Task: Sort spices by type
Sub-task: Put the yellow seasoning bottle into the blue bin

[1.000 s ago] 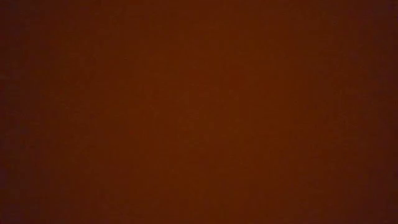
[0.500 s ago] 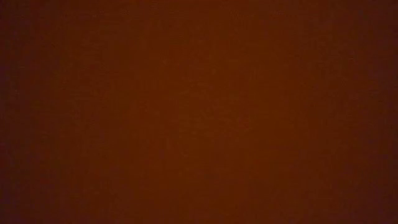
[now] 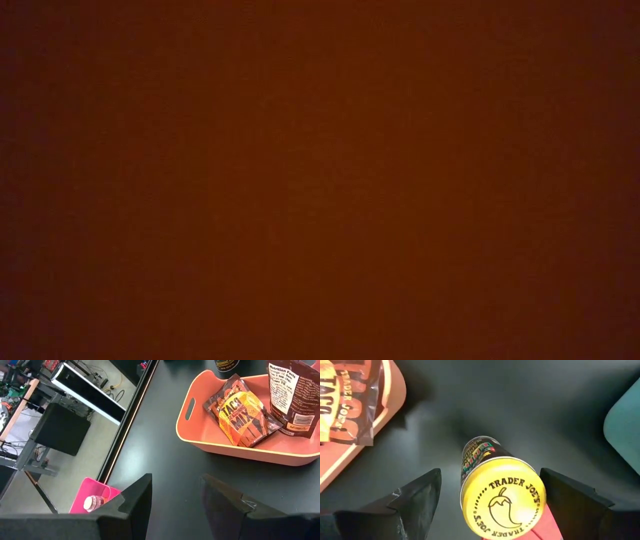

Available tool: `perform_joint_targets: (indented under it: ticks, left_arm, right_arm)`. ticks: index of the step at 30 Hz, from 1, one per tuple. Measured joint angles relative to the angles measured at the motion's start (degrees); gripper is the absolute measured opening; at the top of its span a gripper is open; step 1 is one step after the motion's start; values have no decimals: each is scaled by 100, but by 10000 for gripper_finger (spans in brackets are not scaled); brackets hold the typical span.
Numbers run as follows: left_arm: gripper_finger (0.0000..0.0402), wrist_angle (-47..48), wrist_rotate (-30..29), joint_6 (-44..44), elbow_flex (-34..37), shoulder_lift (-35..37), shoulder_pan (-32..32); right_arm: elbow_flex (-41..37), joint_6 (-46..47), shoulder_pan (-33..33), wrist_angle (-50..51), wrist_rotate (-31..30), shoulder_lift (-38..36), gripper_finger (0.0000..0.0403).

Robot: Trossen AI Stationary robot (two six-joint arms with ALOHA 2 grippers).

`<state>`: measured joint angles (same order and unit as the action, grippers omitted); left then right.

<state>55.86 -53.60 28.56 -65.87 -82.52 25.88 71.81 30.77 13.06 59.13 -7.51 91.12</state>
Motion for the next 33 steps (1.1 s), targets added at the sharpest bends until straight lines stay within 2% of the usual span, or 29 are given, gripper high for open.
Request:
perform_joint_targets:
  ticks: [9,19,27,33]
  left_arm:
    - [148,7,-2,0,0,2,-1]
    - [148,10,-2,0,0,2,0]
    - [148,11,-2,0,0,2,0]
    - [148,13,-2,0,0,2,1]
  right_arm:
    - [-20,-74,-2,-31,1,51,297]
    - [-20,-77,-4,-90,0,84,224]
    - [27,-67,-4,-87,5,83,238]
    - [596,-194,-4,224,5,27,222]
